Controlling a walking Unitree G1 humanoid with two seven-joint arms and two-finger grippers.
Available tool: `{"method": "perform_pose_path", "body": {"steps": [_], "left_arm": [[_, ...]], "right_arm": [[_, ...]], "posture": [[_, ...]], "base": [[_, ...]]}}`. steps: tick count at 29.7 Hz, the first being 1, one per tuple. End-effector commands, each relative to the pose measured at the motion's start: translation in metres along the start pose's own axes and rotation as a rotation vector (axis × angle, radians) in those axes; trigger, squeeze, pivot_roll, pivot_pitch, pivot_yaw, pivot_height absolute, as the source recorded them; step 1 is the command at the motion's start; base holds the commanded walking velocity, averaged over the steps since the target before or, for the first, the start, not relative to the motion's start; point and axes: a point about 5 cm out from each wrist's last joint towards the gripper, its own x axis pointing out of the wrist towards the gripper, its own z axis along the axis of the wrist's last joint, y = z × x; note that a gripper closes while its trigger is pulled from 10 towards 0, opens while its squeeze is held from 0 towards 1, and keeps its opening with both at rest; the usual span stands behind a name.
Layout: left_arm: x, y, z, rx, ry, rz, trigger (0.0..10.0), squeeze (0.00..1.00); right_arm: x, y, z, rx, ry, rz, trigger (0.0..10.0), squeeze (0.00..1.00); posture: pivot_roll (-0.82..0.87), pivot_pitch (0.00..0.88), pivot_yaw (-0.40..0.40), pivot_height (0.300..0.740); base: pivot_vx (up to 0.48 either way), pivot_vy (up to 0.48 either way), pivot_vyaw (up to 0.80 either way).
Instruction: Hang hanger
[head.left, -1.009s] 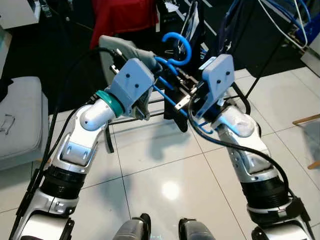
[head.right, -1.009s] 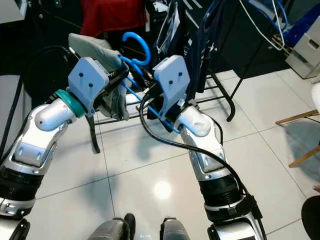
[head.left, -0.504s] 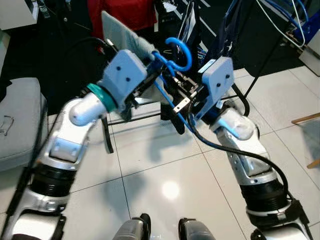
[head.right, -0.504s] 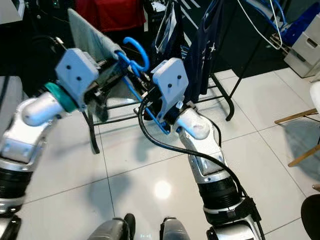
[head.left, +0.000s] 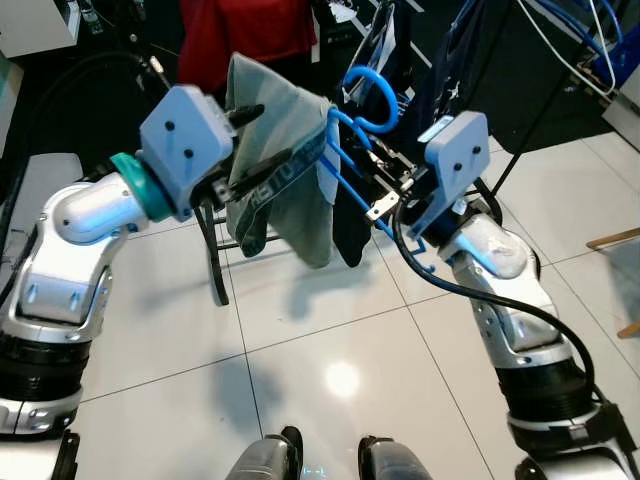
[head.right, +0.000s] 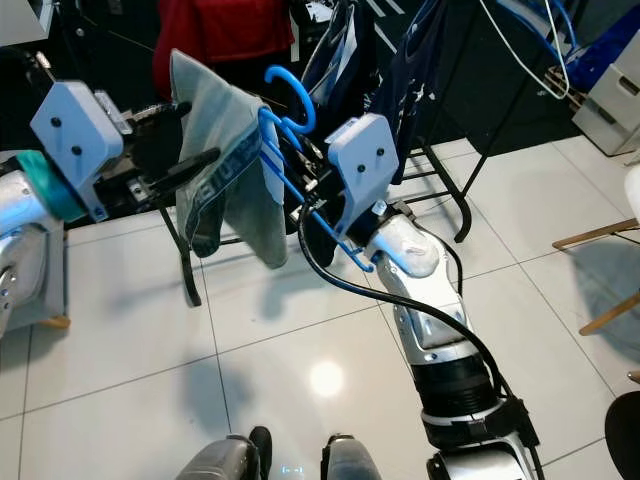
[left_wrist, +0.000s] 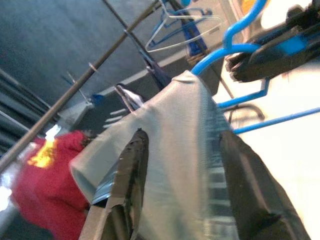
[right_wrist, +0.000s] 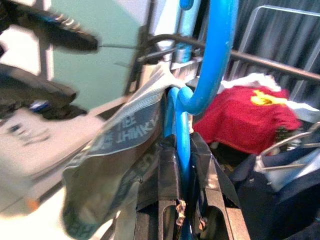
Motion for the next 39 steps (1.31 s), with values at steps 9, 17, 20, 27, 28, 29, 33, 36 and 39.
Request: {"method": "perform_pose_path", "body": {"steps": [9,17,20,27,28,29,33,36,39], "left_arm": [[0.023,0.036,0.004,0.396,-0.012,-0.181,10.0,0.00],[0.018,0.038,-0.007,0.268,0.089,-0.502,10.0,0.00],[0.015,0.047,-0.006,0.159,0.099,-0.565,10.0,0.00],[0.031,0.076,0.001,0.108,0.033,-0.368,10.0,0.00],[0.033,0.085,0.002,0.111,0.027,-0.336,10.0,0.00],[0.031,0.090,0.001,0.104,0.032,-0.349,10.0,0.00],[0.028,0.092,0.000,0.098,0.040,-0.382,10.0,0.00],[0.017,0.097,0.004,0.058,0.046,-0.502,10.0,0.00],[0.009,0.097,0.003,0.103,0.085,-0.578,10.0,0.00]], "right_arm": [[-0.015,0.021,0.011,-0.029,0.001,0.171,10.0,0.00],[-0.016,0.028,0.017,-0.050,-0.011,0.200,10.0,0.00],[-0.018,0.028,0.016,-0.057,-0.004,0.202,10.0,0.00],[-0.020,0.031,0.015,-0.052,0.007,0.207,10.0,0.00],[-0.020,0.033,0.015,-0.049,0.010,0.208,10.0,0.00],[-0.021,0.034,0.015,-0.047,0.012,0.209,10.0,0.00],[-0.021,0.034,0.015,-0.046,0.013,0.210,10.0,0.00],[-0.021,0.033,0.015,-0.047,0.015,0.210,10.0,0.00],[-0.021,0.032,0.015,-0.048,0.013,0.208,10.0,0.00]], "posture": [[-0.06,0.116,0.110,0.740],[-0.06,0.113,0.126,0.740],[-0.06,0.113,0.126,0.740],[-0.06,0.108,0.132,0.740],[-0.06,0.108,0.132,0.740],[-0.06,0.106,0.132,0.740],[-0.06,0.107,0.132,0.740],[-0.06,0.103,0.129,0.740],[-0.06,0.102,0.126,0.740]], "base": [[0.000,0.000,0.00],[0.000,0.000,0.00],[0.000,0.000,0.00],[0.000,0.000,0.00],[0.000,0.000,0.00],[0.000,0.000,0.00],[0.000,0.000,0.00],[0.000,0.000,0.00],[0.000,0.000,0.00]]}}
